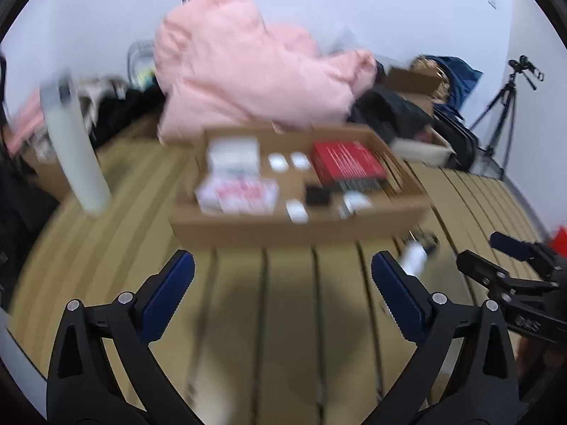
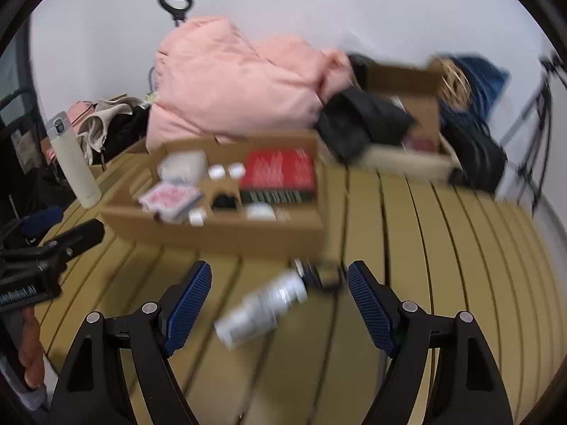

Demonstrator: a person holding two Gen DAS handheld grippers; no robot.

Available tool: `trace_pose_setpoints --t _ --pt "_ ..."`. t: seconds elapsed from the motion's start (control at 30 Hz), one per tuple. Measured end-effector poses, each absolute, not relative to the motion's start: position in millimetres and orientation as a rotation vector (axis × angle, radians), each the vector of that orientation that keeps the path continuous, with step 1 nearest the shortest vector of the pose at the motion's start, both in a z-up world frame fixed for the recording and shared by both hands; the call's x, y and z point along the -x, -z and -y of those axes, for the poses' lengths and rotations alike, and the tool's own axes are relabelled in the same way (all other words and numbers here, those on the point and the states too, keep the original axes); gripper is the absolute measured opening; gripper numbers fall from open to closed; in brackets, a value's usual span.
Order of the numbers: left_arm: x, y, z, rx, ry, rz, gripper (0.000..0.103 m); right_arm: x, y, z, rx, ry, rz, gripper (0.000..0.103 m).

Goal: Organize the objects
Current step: 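Grasp the white lotion bottle with the left gripper while the right gripper grasps the black cable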

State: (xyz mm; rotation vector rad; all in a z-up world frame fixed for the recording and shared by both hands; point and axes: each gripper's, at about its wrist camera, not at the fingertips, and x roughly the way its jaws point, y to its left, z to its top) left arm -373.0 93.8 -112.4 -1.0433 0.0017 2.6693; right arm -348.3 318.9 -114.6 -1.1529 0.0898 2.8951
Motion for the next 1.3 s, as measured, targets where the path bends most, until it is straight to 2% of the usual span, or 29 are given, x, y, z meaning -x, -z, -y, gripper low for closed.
trace_pose_setpoints --t 0.1,0.2,0.4,0.53,0.73,0.77,0.83,0.87,0.97,1.03,1.07,1.1,1.17,1.23,1.3 --pt "344.5 135.6 -97.9 1.028 -2.637 -0.015 0.099 325.8 140.1 -334.7 1.178 -2.797 -0.039 0.083" --pt "337.9 140.9 -122.9 0.977 -2.625 -0.164 0.099 324.3 155.0 -354.8 1.225 -2.752 -0.15 0.083" --pt "335.8 153.8 -144.7 0.981 -2.565 -0.206 0.099 322.3 154.8 -368.5 1.173 -2.776 -0.255 0.083" --pt "336.6 152.4 -161.0 0.951 -2.523 -0.227 0.099 326.1 161.8 -367.4 1.191 -2.754 -0.249 0.083" --pt "363.3 153.3 -197.6 0.935 -2.409 -0.177 0.097 330.2 162.5 -377.3 1.166 -2.764 -0.338 0.083" --pt "370.3 155.2 -205.6 0.937 -2.383 -0.167 0.095 332.2 160.6 -384.3 1.162 -2.773 -0.396 0.083" --pt "388.1 161.5 -222.0 0.981 -2.336 -0.166 0.082 337.6 156.5 -397.8 1.139 -2.744 -0.465 0.082" --pt "394.7 165.0 -229.7 1.013 -2.337 -0.2 0.072 341.2 152.6 -407.5 1.118 -2.733 -0.496 0.08" --pt "405.9 176.2 -243.9 1.055 -2.329 -0.28 0.07 350.3 140.9 -424.3 1.058 -2.779 -0.577 0.079" --pt "411.4 185.7 -245.9 1.115 -2.293 -0.248 0.07 359.5 136.5 -425.1 1.059 -2.793 -0.561 0.079" --pt "413.1 189.1 -245.7 1.132 -2.278 -0.227 0.066 365.0 136.5 -424.5 1.075 -2.793 -0.549 0.079" --pt "414.3 191.9 -245.2 1.142 -2.273 -0.216 0.049 375.0 138.7 -422.8 1.109 -2.781 -0.535 0.079" --pt "413.7 196.7 -243.7 1.154 -2.287 -0.22 0.025 388.0 142.7 -419.6 1.151 -2.773 -0.523 0.079" --pt "408.0 194.3 -239.2 1.134 -2.303 -0.213 0.024 402.0 147.9 -410.1 1.186 -2.79 -0.496 0.078" --pt "405.9 189.7 -232.6 1.118 -2.327 -0.213 0.024 410.3 156.8 -397.1 1.231 -2.808 -0.444 0.069"
